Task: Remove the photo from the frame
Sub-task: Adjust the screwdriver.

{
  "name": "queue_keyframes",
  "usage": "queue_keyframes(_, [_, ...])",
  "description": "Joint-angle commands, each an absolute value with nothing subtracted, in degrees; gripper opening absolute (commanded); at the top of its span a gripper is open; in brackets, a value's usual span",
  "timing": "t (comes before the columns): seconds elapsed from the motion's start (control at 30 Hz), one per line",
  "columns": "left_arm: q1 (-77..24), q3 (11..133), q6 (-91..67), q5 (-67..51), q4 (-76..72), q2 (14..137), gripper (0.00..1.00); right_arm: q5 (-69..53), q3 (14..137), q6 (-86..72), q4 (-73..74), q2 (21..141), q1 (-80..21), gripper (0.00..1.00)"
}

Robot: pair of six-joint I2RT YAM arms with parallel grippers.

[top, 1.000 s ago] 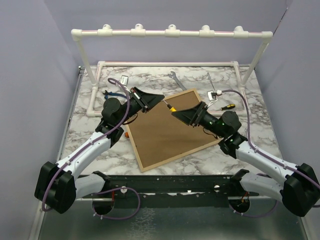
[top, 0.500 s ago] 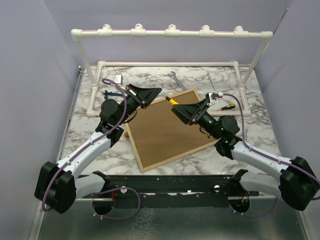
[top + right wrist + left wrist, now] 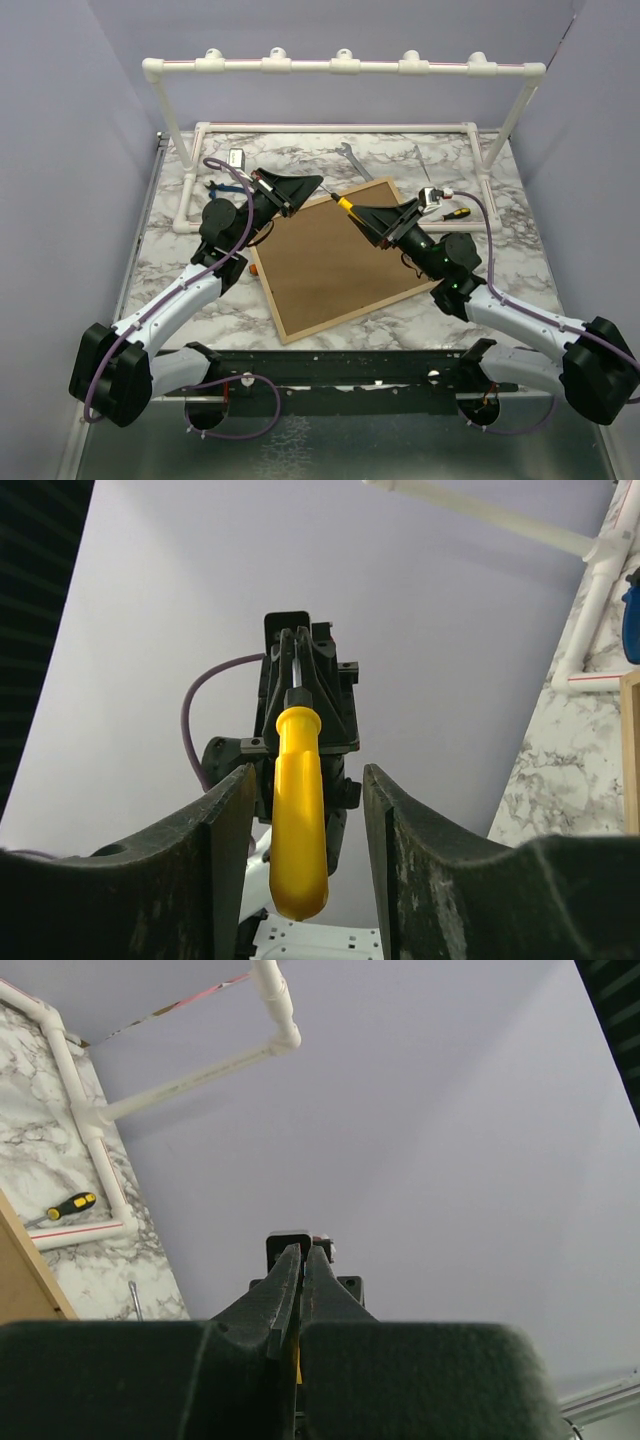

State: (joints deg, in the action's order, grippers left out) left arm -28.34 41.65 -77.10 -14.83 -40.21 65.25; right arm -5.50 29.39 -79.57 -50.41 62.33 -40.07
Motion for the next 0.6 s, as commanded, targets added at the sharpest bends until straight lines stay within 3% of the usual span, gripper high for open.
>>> queue_keyframes(0.0, [-28.4,40.5,-76.6,-14.6,-42.3,64.4,0.0,-4.4,30.6,-78.2,-49.2,62.6,-40.3,0.49])
queue_keyframes(0.27, [-28.4,39.7,-75.9,-14.9,-42.3,64.7,0.0,-4.6,29.7,-79.1,-52.0,63.6,-40.4,0.33])
queue_keyframes(0.47, [-28.4,39.4,-75.9,-15.3,-42.3,65.2,0.0,-4.9,30.0,-79.2,-51.7,63.9,-40.4,0.32])
queue_keyframes(0.57, [-28.4,39.4,-75.9,-15.0,-42.3,65.2,0.0,-5.4,30.0,-79.4,-52.7,64.4,-40.4,0.11])
